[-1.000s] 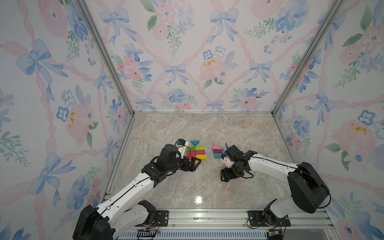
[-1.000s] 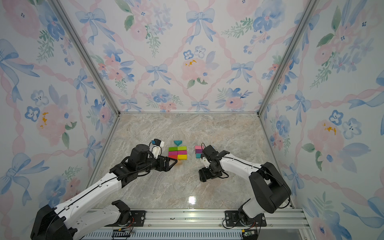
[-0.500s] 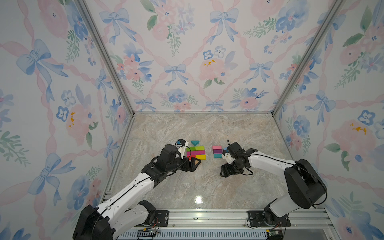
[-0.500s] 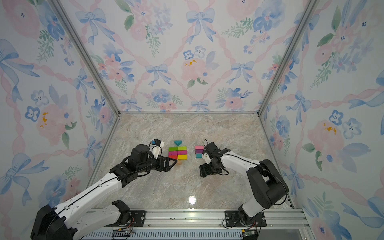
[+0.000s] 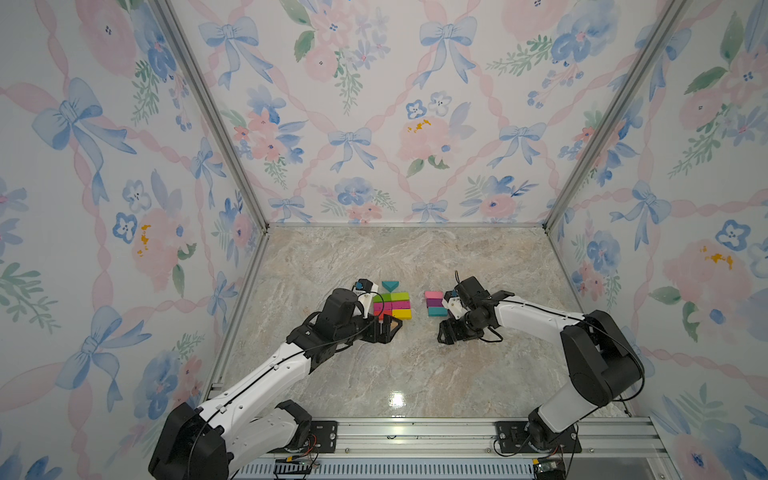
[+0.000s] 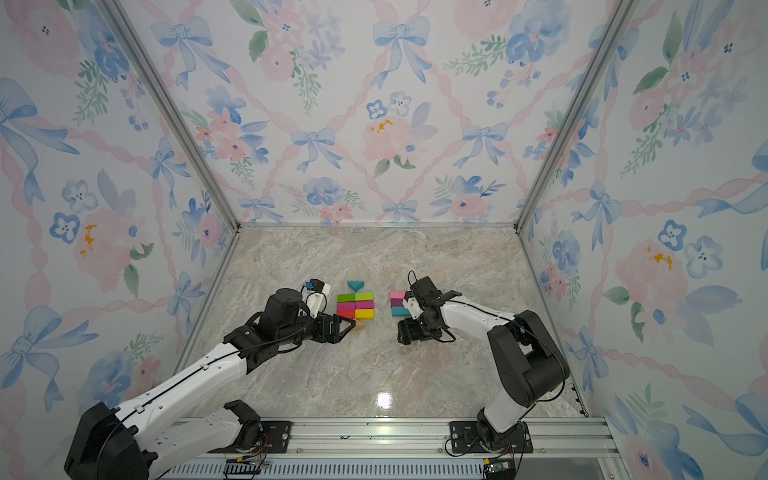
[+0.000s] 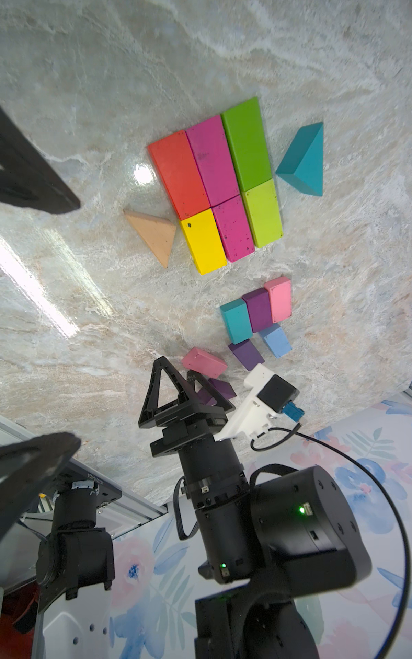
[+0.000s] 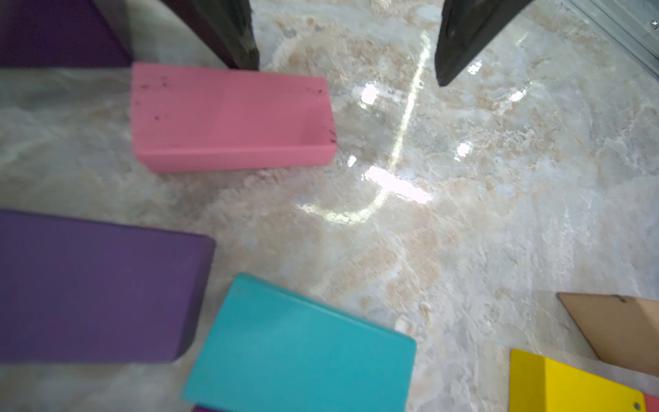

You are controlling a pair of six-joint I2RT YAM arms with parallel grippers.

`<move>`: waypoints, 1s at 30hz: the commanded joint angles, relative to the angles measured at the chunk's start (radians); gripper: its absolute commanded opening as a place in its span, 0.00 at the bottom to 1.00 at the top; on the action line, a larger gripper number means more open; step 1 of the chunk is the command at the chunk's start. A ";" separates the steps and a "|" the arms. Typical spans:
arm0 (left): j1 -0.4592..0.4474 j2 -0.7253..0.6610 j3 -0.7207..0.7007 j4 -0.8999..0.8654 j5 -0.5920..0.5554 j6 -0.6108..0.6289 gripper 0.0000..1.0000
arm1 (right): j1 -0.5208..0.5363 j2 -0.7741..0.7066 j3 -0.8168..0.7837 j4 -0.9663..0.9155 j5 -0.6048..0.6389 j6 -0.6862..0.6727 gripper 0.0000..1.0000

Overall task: Assemble a piece of candy with building blocks
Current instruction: Assemble the building block at the center of the board.

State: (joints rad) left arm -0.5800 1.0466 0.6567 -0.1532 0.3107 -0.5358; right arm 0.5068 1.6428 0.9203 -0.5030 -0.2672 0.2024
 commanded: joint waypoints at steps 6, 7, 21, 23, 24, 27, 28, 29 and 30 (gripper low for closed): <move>-0.004 0.010 0.020 0.010 -0.002 0.007 0.98 | 0.021 0.071 -0.016 0.024 -0.020 0.029 0.78; -0.003 0.008 0.020 0.009 -0.002 0.007 0.98 | 0.021 0.073 -0.014 0.027 -0.020 0.034 0.78; -0.004 0.002 0.020 0.009 -0.002 0.015 0.98 | 0.100 0.032 -0.026 0.029 -0.023 0.099 0.78; -0.002 0.003 0.018 0.009 -0.005 0.017 0.98 | 0.126 0.031 -0.036 0.071 -0.054 0.127 0.78; -0.002 0.005 0.019 0.009 -0.007 0.017 0.98 | 0.137 0.036 -0.031 0.087 -0.059 0.140 0.78; -0.001 0.009 0.020 0.009 -0.010 0.020 0.98 | 0.147 0.062 -0.019 0.126 -0.061 0.159 0.78; 0.000 0.012 0.020 0.010 -0.010 0.022 0.98 | 0.145 0.079 -0.014 0.136 -0.067 0.160 0.78; 0.000 0.012 0.020 0.009 -0.010 0.022 0.98 | 0.145 0.094 -0.004 0.136 -0.067 0.158 0.78; 0.001 0.011 0.020 0.009 -0.010 0.022 0.98 | 0.145 0.111 0.006 0.139 -0.067 0.155 0.78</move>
State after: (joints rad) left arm -0.5797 1.0523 0.6586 -0.1532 0.3107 -0.5350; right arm 0.6445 1.6836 0.9329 -0.3656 -0.3275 0.3302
